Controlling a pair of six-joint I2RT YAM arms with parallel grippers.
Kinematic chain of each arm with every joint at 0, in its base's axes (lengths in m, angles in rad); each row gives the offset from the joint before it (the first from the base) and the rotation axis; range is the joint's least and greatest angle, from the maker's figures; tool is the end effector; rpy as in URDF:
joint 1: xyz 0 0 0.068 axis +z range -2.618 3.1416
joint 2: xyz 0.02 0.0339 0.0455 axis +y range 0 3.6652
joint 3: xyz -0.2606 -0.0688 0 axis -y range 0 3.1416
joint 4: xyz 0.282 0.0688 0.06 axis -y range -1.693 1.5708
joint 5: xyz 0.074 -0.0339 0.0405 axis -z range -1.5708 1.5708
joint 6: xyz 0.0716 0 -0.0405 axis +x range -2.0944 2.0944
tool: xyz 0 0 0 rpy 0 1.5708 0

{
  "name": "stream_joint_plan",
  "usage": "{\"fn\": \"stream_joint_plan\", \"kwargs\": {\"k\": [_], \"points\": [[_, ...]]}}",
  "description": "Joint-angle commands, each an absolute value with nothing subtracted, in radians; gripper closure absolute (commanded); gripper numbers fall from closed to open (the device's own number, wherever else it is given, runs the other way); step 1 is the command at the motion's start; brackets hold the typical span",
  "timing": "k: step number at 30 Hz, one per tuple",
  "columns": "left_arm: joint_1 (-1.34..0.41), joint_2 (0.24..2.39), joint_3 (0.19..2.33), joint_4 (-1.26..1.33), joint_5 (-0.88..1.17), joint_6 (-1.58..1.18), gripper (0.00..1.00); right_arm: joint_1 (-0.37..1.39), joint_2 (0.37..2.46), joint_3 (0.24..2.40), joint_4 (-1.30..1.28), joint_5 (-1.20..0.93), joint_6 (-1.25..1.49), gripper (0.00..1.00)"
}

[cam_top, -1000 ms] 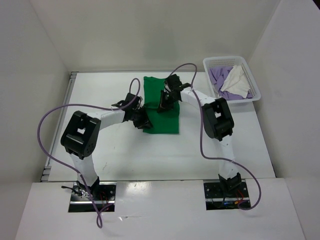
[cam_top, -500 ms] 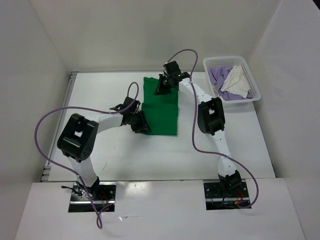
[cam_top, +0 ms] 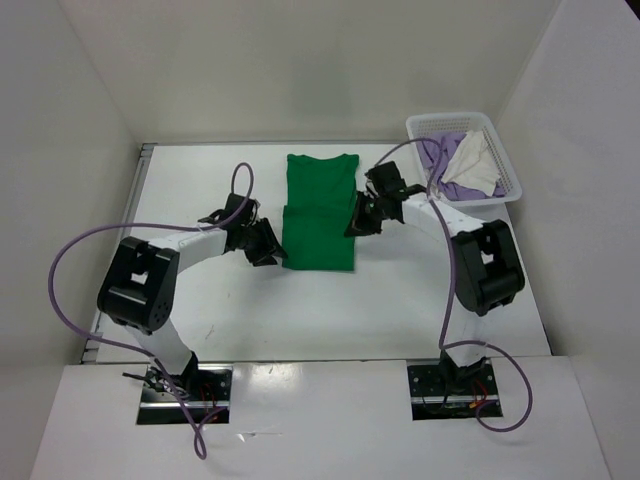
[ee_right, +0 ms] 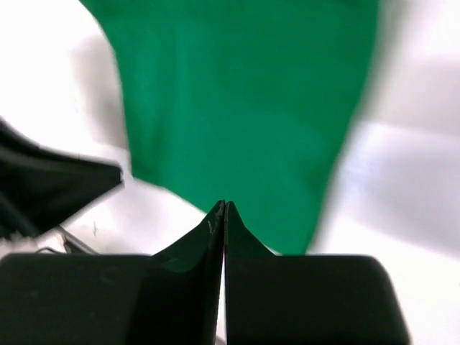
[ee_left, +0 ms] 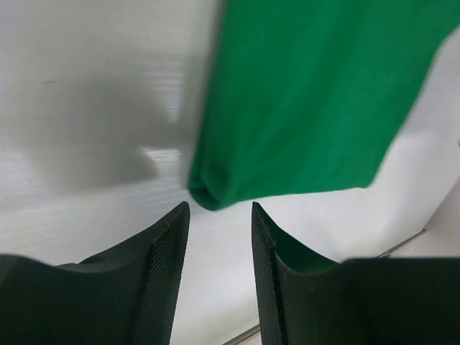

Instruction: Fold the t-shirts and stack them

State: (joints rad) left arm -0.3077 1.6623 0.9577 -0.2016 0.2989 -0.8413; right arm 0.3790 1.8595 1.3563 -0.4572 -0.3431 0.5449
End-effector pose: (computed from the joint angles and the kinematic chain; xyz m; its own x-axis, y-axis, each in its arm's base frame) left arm 0.3609 -0.1368 0.1240 -0.8448 -0.4791 -0.2382 -0.2510 0.7481 -0.6143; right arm 0.4103 0.1893 0.1640 -0.9245 0.1572 -0.3473 -0.0566 0.8443 0.5328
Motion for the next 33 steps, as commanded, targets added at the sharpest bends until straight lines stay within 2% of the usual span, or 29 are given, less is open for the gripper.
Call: {"fn": "stream_joint_plan", "kwargs": {"k": [1, 3, 4, 5, 7, 10, 13, 21, 24, 28, 30, 33], "points": [[-0.299, 1.723, 0.954, -0.161, 0.34, -0.839, 0.53, 0.35, 1.786, 1.198, -0.353, -0.356, 0.584, 0.99], [-0.299, 1.759, 0.965, -0.161, 0.35, -0.839, 0.53, 0.35, 1.786, 1.149, -0.342, -0.356, 0.594, 0.92], [-0.299, 1.77, 0.965, -0.149, 0.35, -0.85, 0.53, 0.35, 1.786, 1.123, -0.33, -0.356, 0.604, 0.85], [-0.299, 1.785, 0.965, -0.149, 0.359, -0.85, 0.53, 0.35, 1.786, 1.114, -0.33, -0.356, 0.604, 0.7], [-0.299, 1.799, 0.974, -0.126, 0.368, -0.859, 0.53, 0.35, 1.786, 1.102, -0.321, -0.347, 0.604, 0.62], [-0.299, 1.819, 0.974, -0.126, 0.368, -0.859, 0.53, 0.35, 1.821, 1.082, -0.321, -0.336, 0.614, 0.6], [-0.299, 1.819, 0.974, -0.126, 0.359, -0.87, 0.57, 0.35, 1.853, 1.071, -0.311, -0.376, 0.614, 0.58], [-0.299, 1.819, 0.965, -0.115, 0.341, -0.879, 0.77, 0.35, 1.862, 1.034, -0.299, -0.426, 0.643, 0.58], [-0.299, 1.819, 0.965, -0.126, 0.341, -0.879, 0.86, 0.35, 1.871, 1.025, -0.29, -0.436, 0.643, 0.67], [-0.299, 1.801, 0.965, -0.158, 0.35, -0.853, 0.96, 0.35, 1.871, 1.006, -0.29, -0.456, 0.661, 0.92], [-0.299, 1.773, 0.965, -0.211, 0.35, -0.821, 1.0, 0.35, 1.829, 0.976, -0.29, -0.456, 0.67, 0.95], [-0.299, 1.717, 0.936, -0.325, 0.379, -0.756, 1.0, 0.374, 1.752, 0.93, -0.339, -0.445, 0.67, 0.99]]}}
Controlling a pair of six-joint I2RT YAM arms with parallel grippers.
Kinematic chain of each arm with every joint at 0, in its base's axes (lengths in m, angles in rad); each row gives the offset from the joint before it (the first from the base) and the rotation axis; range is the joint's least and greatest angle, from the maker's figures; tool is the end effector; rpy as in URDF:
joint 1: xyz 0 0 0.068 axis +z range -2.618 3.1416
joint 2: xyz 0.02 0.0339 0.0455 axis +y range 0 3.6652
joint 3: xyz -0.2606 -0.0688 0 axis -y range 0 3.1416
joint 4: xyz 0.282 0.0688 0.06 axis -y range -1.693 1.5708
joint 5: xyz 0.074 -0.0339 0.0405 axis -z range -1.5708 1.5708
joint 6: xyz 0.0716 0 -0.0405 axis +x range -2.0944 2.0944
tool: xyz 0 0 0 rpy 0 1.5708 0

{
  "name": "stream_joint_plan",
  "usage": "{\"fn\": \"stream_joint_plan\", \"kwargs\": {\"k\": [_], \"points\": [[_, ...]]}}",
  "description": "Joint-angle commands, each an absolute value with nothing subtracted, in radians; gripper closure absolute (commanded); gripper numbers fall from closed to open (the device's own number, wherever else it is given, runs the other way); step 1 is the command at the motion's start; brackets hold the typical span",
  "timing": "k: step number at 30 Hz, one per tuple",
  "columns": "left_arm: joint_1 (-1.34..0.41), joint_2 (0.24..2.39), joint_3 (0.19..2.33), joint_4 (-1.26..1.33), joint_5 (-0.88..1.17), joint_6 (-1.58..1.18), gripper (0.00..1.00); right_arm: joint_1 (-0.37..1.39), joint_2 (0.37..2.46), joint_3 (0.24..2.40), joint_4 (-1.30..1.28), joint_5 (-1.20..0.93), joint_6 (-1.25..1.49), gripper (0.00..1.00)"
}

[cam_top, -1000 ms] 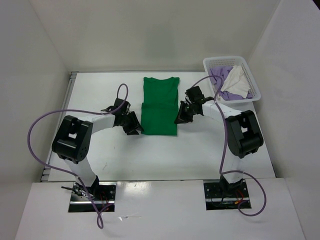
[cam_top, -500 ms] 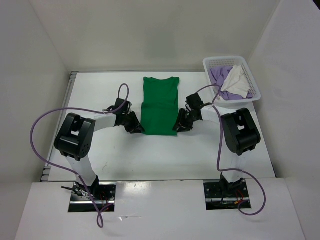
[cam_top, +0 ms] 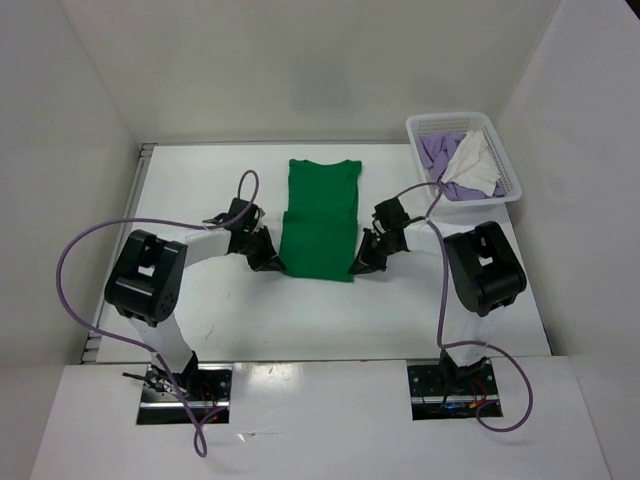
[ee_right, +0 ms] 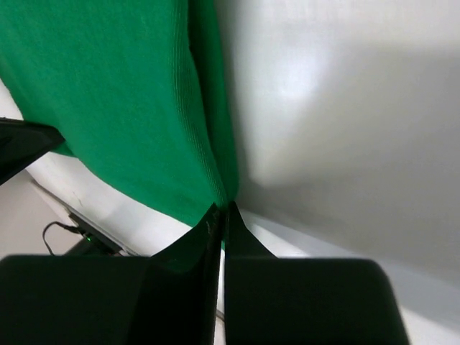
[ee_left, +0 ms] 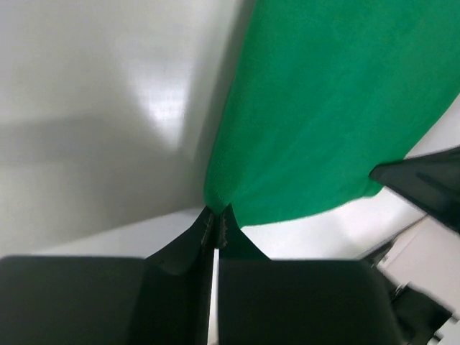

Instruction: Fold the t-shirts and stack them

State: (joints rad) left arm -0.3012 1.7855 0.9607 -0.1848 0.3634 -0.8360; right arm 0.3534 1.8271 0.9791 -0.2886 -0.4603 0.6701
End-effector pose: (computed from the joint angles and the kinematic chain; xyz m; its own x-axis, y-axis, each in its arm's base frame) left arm 0.3611 -0.1388 0.0824 -0.8818 -0.4523 -0.1335 -0.2929 0.7472 -0.5966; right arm 0.3415 0.1599 0.0685 -0.9686 0.2358 -0.0794 0.1482 0.8031 0.5771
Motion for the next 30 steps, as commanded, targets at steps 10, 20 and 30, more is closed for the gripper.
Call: {"fn": "stream_joint_plan", "kwargs": {"k": [10, 20, 30], "points": [[-0.308, 1.344, 0.922, -0.704, 0.454, -0.699, 1.0, 0.477, 1.431, 0.86, -0.601, -0.448, 0.667, 1.0], [-0.195, 1.651, 1.39, -0.571, 0.328, -0.712, 1.0, 0.29, 1.787, 1.531, -0.626, -0.417, 0.523, 1.0], [-0.186, 2.109, 1.794, -0.468, 0.279, -0.747, 0.97, 0.235, 2.236, 1.982, -0.664, -0.342, 0.488, 1.0]]}}
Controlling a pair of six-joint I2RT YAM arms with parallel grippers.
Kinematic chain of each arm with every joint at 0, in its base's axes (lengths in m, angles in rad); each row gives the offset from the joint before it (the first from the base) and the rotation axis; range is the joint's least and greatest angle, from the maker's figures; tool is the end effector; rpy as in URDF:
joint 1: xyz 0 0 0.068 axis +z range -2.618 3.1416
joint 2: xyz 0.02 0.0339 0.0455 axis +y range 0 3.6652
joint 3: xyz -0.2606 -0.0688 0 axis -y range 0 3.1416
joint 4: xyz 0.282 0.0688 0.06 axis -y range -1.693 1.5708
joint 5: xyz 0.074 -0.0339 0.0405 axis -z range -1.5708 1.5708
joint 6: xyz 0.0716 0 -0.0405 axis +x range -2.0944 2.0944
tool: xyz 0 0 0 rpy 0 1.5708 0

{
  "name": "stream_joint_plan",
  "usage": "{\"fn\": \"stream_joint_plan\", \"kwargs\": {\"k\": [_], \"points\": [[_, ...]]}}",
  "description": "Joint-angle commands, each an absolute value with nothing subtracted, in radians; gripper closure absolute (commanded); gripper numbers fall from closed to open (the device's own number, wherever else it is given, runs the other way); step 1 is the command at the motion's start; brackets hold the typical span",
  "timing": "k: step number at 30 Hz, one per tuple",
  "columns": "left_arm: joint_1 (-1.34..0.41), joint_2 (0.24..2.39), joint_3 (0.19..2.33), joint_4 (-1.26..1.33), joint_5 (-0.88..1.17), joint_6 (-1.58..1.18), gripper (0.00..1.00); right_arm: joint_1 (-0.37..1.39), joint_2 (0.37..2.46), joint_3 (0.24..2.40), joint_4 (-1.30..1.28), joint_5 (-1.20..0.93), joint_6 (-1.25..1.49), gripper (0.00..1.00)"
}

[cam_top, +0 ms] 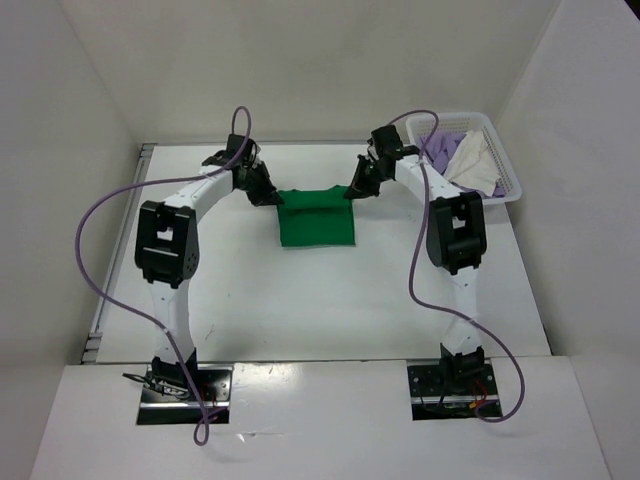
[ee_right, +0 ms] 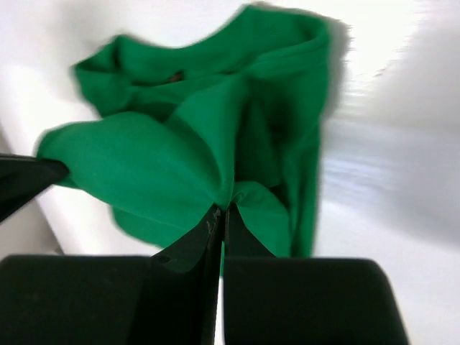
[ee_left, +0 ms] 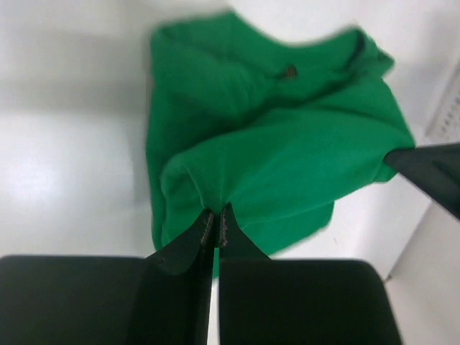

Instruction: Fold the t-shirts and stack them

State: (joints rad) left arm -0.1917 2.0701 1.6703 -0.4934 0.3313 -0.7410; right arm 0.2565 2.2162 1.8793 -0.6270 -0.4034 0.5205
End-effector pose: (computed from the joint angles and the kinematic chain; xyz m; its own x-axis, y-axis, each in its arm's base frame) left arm 0.5028 -0.1213 0.1774 -0.8210 -0.4909 -0.2915 -0.2356 0.7564 -0.6102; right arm 0.5176 0.1648 0.1702 -0.9131 0.2334 -0.3344 0.0048 0.8262 0.5634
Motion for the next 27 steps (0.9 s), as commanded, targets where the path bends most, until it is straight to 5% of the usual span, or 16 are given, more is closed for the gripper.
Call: {"fn": "stream_joint_plan", "kwargs": {"k": [1, 7, 12, 16, 18, 23, 27], "points": [[-0.186, 2.156, 1.818, -0.468, 0.279, -0.758, 0.97, 0.235, 2.279, 2.032, -0.676, -0.342, 0.488, 1.0], [-0.176, 2.243, 1.902, -0.428, 0.249, -0.801, 0.79, 0.226, 2.413, 2.244, -0.736, -0.29, 0.511, 0.97], [-0.167, 2.139, 1.866, -0.35, 0.212, -0.813, 0.37, 0.225, 2.395, 2.318, -0.761, -0.278, 0.508, 0.57], [-0.167, 2.051, 1.824, -0.341, 0.184, -0.775, 0.32, 0.225, 2.307, 2.28, -0.761, -0.255, 0.488, 0.47], [-0.184, 2.008, 1.774, -0.33, 0.216, -0.775, 0.39, 0.225, 2.249, 2.193, -0.732, -0.271, 0.488, 0.48], [-0.287, 1.95, 1.559, -0.232, 0.305, -0.824, 0.52, 0.29, 2.151, 1.985, -0.658, -0.333, 0.488, 0.9], [-0.337, 1.988, 1.488, -0.201, 0.316, -0.848, 0.56, 0.351, 2.189, 1.898, -0.627, -0.362, 0.488, 0.95]]}}
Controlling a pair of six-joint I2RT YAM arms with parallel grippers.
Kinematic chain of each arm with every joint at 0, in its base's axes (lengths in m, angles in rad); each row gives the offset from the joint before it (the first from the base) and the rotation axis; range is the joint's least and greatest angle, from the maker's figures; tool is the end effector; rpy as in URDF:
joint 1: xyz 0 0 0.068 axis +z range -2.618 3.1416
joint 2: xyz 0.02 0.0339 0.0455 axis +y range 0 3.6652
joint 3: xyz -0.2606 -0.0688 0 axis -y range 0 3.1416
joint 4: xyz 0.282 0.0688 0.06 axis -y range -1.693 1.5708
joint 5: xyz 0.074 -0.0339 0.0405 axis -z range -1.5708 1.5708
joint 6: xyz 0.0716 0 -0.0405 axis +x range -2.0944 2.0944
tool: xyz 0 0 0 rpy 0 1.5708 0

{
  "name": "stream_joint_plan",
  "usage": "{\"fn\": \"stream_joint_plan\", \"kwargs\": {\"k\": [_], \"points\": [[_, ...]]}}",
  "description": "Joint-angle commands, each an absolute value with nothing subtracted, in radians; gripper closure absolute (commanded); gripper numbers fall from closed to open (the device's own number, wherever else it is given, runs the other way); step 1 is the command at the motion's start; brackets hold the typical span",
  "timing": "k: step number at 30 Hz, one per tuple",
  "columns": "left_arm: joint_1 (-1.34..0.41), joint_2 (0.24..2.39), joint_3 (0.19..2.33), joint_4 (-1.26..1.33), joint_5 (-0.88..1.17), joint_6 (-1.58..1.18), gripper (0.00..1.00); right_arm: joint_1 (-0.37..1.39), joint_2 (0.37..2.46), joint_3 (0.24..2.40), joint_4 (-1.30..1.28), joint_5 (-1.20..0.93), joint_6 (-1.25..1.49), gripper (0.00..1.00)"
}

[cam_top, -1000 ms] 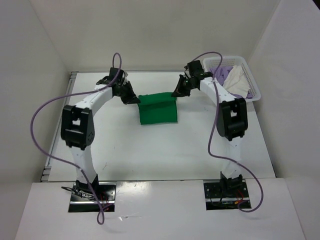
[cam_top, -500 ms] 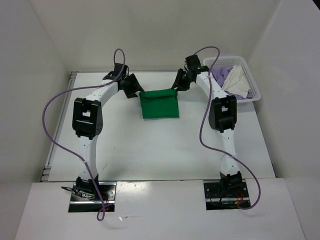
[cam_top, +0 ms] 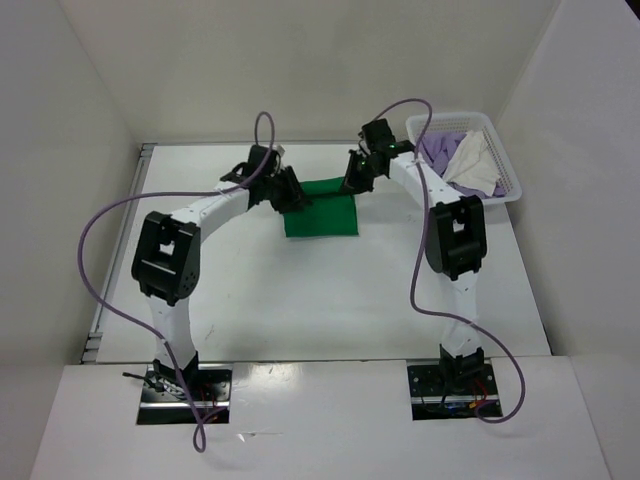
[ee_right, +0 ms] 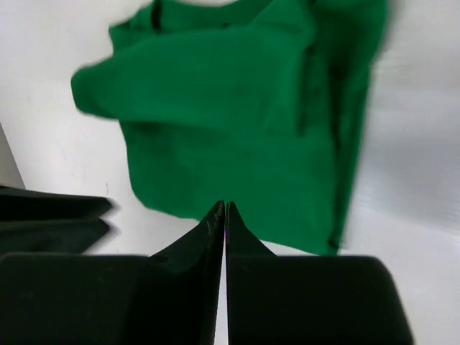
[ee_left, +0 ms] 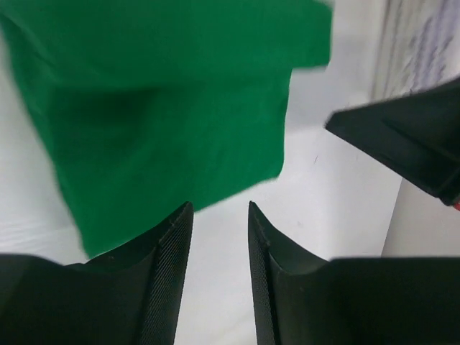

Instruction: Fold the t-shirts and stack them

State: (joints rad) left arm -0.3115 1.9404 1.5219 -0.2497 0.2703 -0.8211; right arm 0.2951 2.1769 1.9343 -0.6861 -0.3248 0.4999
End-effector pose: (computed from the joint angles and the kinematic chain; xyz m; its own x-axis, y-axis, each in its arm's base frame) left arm 0.4781 -0.1740 0.2081 -0.7641 -0.4950 -0.4138 -0.0944 0.7203 -0.6872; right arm 0.5115 0.1794 0.2046 -0.8922 0.2036 -0.4031 -0.0351 0.8587 0.5114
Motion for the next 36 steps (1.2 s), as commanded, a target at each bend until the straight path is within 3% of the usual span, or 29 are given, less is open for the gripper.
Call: {"fn": "stream_joint_plan", "kwargs": {"k": [1, 10, 17, 22, 26, 33, 36], "points": [[-0.337, 2.003, 1.488, -0.201, 0.316, -0.848, 0.56, 0.351, 2.207, 1.914, -0.627, -0.386, 0.488, 0.95], [-0.337, 2.083, 1.468, -0.192, 0.284, -0.851, 0.56, 0.388, 2.514, 2.271, -0.715, -0.37, 0.509, 0.95], [-0.337, 2.042, 1.405, -0.193, 0.295, -0.851, 0.56, 0.357, 2.793, 2.827, -0.727, -0.396, 0.612, 0.95], [-0.337, 2.005, 1.414, -0.213, 0.284, -0.839, 0.56, 0.324, 2.835, 2.908, -0.738, -0.425, 0.64, 0.95], [-0.337, 1.979, 1.471, -0.224, 0.284, -0.839, 0.56, 0.314, 2.719, 2.875, -0.842, -0.393, 0.555, 0.93], [-0.304, 2.069, 1.69, -0.224, 0.284, -0.839, 0.55, 0.304, 2.426, 2.432, -0.735, -0.399, 0.499, 0.86], [-0.276, 2.179, 1.841, -0.253, 0.258, -0.827, 0.55, 0.304, 2.465, 2.411, -0.724, -0.413, 0.499, 0.86]]}}
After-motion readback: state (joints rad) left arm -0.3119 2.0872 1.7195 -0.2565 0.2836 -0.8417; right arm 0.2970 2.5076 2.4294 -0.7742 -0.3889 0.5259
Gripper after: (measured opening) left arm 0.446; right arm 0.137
